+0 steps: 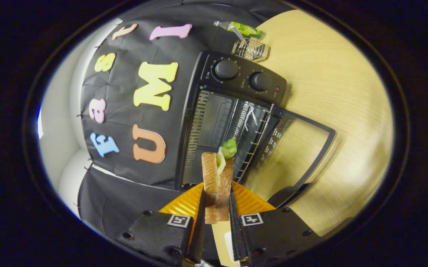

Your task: Open the toaster oven, put the food inside, and close the toaster oven door.

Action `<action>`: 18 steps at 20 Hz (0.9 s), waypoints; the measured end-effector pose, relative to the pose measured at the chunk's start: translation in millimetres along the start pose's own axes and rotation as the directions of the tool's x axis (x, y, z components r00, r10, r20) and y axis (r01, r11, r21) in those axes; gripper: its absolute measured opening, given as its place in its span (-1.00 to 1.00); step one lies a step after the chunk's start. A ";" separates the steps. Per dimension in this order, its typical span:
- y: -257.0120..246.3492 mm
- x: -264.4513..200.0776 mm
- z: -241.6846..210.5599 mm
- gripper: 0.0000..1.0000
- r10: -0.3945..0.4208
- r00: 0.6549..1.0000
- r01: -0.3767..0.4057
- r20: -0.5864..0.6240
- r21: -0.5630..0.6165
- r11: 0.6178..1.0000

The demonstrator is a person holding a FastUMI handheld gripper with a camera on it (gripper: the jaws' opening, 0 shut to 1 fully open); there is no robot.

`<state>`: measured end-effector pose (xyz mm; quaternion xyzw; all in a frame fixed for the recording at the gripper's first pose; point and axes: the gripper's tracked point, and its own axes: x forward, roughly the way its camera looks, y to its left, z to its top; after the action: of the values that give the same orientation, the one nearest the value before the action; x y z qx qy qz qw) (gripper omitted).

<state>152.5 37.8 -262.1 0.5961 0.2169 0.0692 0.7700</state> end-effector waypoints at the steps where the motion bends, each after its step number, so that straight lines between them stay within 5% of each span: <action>1: -3.2 6.4 5.0 -0.28 -0.011 1.000 0.010 0.028 0.004 1.000; 8: -5.3 53.6 31.9 -0.28 -0.047 0.981 0.047 0.190 0.004 0.999; 18: -10.2 118.6 42.0 -0.26 -0.125 0.981 0.143 0.151 -0.114 0.983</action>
<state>274.8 41.0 -293.4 0.5346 0.1959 -0.0123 0.8220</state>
